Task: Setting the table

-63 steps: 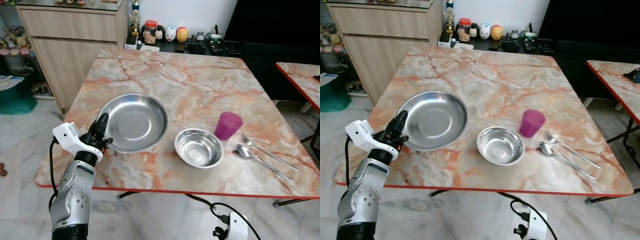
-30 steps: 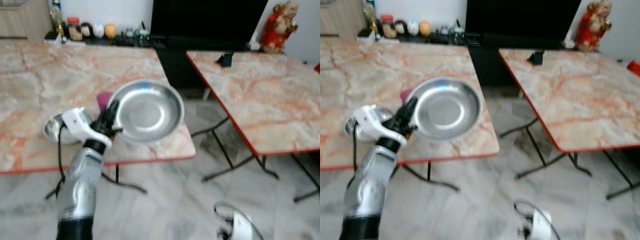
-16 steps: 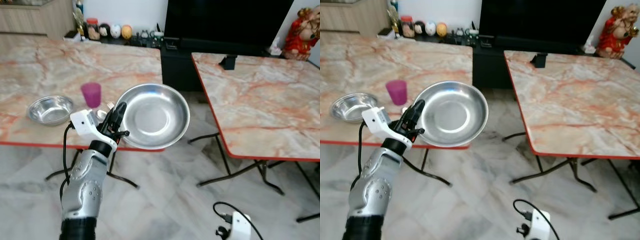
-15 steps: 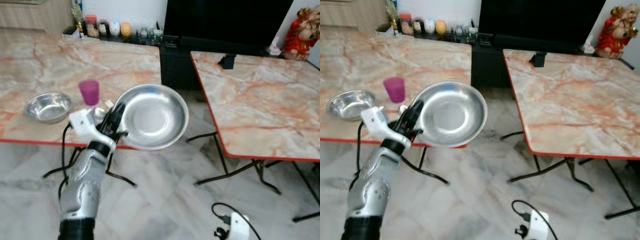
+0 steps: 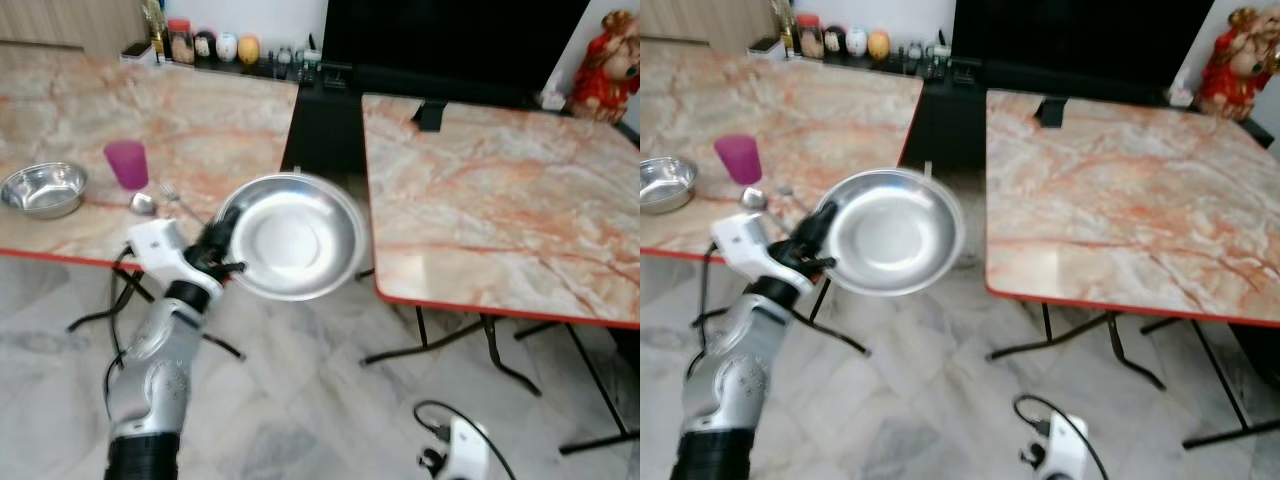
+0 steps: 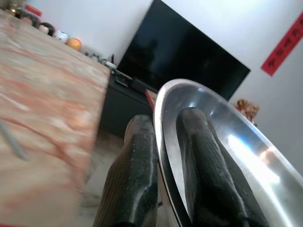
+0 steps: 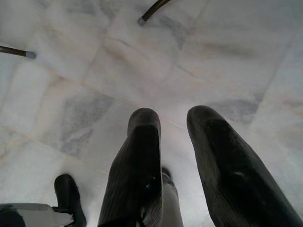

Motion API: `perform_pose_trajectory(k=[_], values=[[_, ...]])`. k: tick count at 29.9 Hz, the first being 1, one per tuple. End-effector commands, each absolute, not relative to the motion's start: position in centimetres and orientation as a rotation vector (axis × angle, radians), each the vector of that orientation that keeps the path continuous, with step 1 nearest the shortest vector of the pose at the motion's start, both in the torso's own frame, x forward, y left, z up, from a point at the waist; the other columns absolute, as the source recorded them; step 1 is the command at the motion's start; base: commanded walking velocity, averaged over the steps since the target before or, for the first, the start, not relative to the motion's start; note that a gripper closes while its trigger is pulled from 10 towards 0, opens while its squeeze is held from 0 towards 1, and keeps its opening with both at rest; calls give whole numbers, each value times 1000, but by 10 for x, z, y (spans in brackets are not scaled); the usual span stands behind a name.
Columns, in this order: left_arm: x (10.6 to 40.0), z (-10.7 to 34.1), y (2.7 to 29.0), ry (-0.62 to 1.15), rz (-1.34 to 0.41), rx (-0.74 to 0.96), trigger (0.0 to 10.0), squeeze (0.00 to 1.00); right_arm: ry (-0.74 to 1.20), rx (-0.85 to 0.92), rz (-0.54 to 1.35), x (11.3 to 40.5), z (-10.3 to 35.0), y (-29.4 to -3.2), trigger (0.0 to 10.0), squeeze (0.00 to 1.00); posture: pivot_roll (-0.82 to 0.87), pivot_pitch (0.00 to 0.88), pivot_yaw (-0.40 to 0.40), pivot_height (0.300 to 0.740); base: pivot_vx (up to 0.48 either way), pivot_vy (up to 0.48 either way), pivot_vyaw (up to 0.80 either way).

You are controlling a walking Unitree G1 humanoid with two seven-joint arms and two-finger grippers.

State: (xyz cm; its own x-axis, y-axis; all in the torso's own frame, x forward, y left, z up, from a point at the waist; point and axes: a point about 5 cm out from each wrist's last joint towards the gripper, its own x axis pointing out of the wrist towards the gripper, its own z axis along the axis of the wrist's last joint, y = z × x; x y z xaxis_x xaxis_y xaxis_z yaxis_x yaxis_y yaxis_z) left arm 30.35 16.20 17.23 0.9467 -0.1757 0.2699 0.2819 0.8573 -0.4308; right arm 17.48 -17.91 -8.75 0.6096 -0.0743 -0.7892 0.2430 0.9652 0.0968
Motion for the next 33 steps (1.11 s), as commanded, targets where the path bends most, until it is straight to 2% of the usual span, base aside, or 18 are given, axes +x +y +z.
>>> perform_pose_trajectory(k=[1,33], values=[[303,172,150,-214,-291,-478,10000,0,908,186,-214,169,-89,-190,10000,0,110,0,-83,727,0,-458,0],[308,168,139,-204,-346,-478,10000,0,912,190,-223,167,-90,-191,10000,0,88,0,-76,727,0,-456,0]])
